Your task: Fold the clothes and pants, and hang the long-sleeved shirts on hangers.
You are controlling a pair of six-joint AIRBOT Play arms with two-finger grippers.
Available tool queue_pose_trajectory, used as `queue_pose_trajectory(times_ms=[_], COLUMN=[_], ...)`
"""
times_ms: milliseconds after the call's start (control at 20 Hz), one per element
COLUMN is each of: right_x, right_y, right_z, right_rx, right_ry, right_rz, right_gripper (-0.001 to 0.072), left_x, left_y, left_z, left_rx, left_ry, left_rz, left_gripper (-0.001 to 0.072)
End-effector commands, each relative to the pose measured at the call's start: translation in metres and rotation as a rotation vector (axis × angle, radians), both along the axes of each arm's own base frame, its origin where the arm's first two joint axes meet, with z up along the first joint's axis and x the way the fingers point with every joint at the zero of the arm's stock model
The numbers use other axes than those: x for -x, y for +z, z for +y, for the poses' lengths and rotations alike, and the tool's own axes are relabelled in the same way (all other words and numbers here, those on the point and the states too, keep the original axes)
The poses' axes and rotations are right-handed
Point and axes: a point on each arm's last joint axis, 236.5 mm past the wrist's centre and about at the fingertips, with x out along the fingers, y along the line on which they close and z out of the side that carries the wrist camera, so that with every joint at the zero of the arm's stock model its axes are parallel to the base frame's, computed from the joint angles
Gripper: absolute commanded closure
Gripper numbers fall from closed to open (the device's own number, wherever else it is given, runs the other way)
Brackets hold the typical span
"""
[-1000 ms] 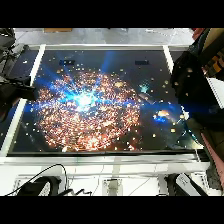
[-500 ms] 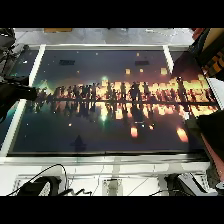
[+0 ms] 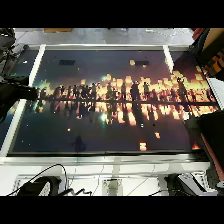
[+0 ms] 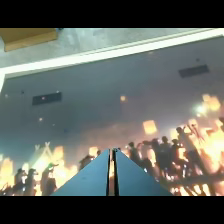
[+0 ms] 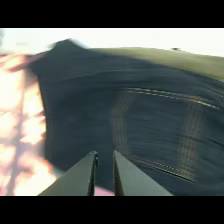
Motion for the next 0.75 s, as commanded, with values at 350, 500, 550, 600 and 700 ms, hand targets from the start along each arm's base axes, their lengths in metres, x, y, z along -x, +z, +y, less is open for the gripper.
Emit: queue_pose_trajectory(times_ms=[350, 500, 550, 600, 700], right_x=[-0.204, -0.221, -0.224, -0.226, -0.236], right_y=[-0.003, 0.003, 0.007, 0.010, 0.023], right_z=[0.242, 0.327, 0.350, 0.370, 0.399], right_rx=[0.107, 0.134, 0.145, 0.160, 0.210], right_ry=[1.182, 1.392, 1.445, 1.484, 1.524], right_rz=[-0.075, -0.128, -0.150, -0.175, -0.248], right_gripper=[0.0365, 0.0306, 0.0305, 0.0306, 0.0314], left_x=[0.000, 0.000, 0.000, 0.000, 0.000], left_y=[0.001, 0.002, 0.001, 0.002, 0.001], left_z=[0.000, 0.000, 0.000, 0.000, 0.000], left_rx=[0.000, 0.000, 0.000, 0.000, 0.000], left_ry=[0.001, 0.001, 0.001, 0.001, 0.001], left_rz=[-0.004, -0.005, -0.005, -0.005, -0.005], left_gripper=[0.0667, 0.0668, 0.0668, 0.0668, 0.0667])
